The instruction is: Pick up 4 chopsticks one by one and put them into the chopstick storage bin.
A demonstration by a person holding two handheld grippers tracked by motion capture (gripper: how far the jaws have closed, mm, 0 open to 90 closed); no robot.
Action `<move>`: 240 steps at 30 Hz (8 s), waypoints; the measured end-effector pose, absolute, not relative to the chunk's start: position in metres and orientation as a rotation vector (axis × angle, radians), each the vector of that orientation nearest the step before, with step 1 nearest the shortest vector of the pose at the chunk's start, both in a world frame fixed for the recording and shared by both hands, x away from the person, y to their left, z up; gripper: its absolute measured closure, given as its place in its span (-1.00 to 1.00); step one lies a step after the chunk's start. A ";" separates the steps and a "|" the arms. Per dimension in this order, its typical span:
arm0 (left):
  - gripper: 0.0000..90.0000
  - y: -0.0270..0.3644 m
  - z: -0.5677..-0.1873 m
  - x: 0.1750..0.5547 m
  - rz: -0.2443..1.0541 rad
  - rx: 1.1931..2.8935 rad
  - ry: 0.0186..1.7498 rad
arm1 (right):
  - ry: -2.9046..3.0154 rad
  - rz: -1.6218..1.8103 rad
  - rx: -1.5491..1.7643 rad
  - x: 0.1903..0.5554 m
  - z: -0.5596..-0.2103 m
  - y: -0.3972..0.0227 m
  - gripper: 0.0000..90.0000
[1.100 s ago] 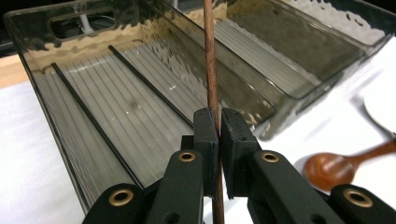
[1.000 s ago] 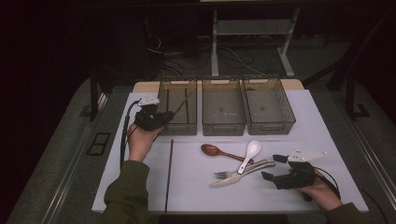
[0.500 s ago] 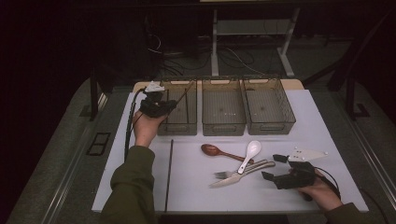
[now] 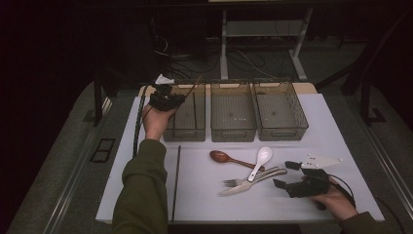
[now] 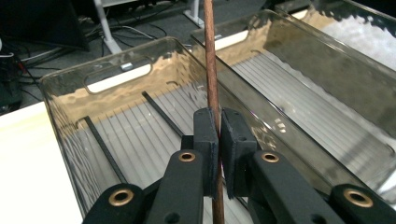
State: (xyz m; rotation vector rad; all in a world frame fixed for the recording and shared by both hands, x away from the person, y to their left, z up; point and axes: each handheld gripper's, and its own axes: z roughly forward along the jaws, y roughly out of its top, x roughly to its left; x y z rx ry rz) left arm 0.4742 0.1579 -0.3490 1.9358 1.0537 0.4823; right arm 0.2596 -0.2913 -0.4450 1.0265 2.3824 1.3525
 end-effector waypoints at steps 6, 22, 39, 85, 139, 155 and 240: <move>0.87 0.159 -0.353 0.488 0.477 1.913 1.079 | 2.383 1.358 1.026 0.260 -0.445 -0.291 -0.65; 0.87 0.148 -0.369 0.506 0.485 1.968 1.113 | 2.387 1.369 1.021 0.259 -0.444 -0.293 -0.65; 0.24 0.147 -0.358 0.496 0.501 1.964 1.132 | 2.388 1.366 1.017 0.260 -0.444 -0.293 -0.65; 0.09 0.166 -0.401 0.348 0.443 1.968 1.186 | 2.380 1.346 1.019 0.259 -0.445 -0.292 -0.65; 0.83 0.154 -0.446 0.367 0.383 2.078 1.229 | 2.391 1.340 1.007 0.259 -0.445 -0.291 -0.65; 0.37 0.183 -0.421 0.329 0.357 2.020 1.183 | 2.384 1.342 1.009 0.259 -0.445 -0.292 -0.65; 0.86 0.200 -0.398 0.277 0.294 2.018 1.034 | 2.389 1.331 1.012 0.259 -0.445 -0.291 -0.65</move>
